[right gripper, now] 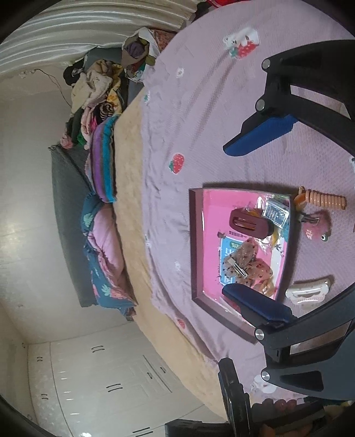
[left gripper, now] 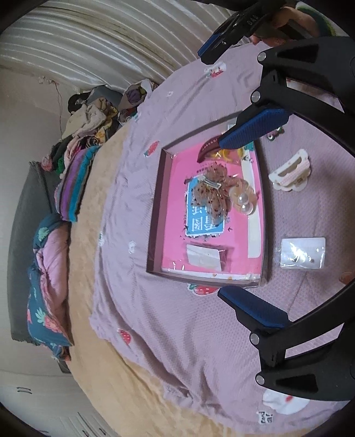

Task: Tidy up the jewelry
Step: 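Withdraw both tools toward the white earring card and pink pom-pom clip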

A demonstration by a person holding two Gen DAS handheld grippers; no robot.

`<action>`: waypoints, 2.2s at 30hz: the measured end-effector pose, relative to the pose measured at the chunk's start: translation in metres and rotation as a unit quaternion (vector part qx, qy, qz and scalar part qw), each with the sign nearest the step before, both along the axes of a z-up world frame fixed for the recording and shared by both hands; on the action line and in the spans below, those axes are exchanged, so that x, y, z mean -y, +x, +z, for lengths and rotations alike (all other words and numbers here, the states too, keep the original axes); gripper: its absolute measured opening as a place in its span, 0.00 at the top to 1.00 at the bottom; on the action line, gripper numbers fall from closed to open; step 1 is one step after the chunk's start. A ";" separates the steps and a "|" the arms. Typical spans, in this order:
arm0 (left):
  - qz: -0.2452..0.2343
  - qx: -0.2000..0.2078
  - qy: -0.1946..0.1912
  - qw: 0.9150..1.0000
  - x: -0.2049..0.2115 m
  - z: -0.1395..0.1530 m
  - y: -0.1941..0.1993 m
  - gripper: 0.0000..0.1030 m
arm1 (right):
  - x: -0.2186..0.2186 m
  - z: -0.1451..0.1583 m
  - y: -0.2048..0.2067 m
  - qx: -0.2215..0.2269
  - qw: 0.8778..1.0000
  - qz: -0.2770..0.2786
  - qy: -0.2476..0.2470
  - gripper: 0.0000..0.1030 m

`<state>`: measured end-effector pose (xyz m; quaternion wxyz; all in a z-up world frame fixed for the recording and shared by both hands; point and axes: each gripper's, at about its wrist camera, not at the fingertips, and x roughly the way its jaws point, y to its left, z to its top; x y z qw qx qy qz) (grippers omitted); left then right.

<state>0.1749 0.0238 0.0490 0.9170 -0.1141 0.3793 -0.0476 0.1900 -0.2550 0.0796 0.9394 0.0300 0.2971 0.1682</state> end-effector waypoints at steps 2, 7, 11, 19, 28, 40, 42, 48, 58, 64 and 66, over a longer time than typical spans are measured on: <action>-0.001 0.004 0.001 1.000 0.002 0.004 -0.004 0.09 | 0.004 0.005 -0.005 0.006 1.000 -0.003 0.003 0.08; -0.008 0.015 0.003 1.000 0.009 0.014 -0.013 0.09 | 0.015 0.018 -0.018 0.020 1.000 -0.008 0.011 0.08; -0.014 0.023 0.005 1.000 0.015 0.022 -0.022 0.09 | 0.020 0.029 -0.030 0.035 0.999 -0.008 0.010 0.08; -0.028 0.031 0.009 0.999 0.024 0.027 -0.037 0.09 | 0.030 0.038 -0.049 0.045 0.999 -0.011 -0.001 0.07; -0.019 0.018 0.012 1.000 0.018 0.015 -0.055 0.09 | 0.042 0.018 -0.067 0.021 0.999 -0.020 -0.027 0.07; -0.019 -0.025 0.019 0.999 0.020 -0.026 -0.070 0.09 | 0.044 -0.029 -0.080 -0.025 0.998 -0.015 -0.052 0.07; -0.021 -0.031 0.025 0.999 0.023 -0.033 -0.072 0.09 | 0.042 -0.039 -0.081 -0.036 0.998 -0.013 -0.058 0.07; -0.021 -0.063 0.039 0.997 0.026 -0.062 -0.074 0.09 | 0.032 -0.065 -0.084 -0.061 0.996 0.002 -0.072 0.07; -0.003 -0.102 0.058 0.993 0.016 -0.102 -0.080 0.09 | 0.002 -0.086 -0.084 -0.077 0.992 0.048 -0.084 0.13; 0.022 -0.106 0.055 0.993 -0.001 -0.112 -0.072 0.09 | -0.020 -0.095 -0.073 -0.082 0.989 0.078 -0.093 0.25; 0.026 -0.104 0.055 0.993 -0.004 -0.113 -0.067 0.09 | -0.026 -0.100 -0.066 -0.088 0.988 0.084 -0.096 0.28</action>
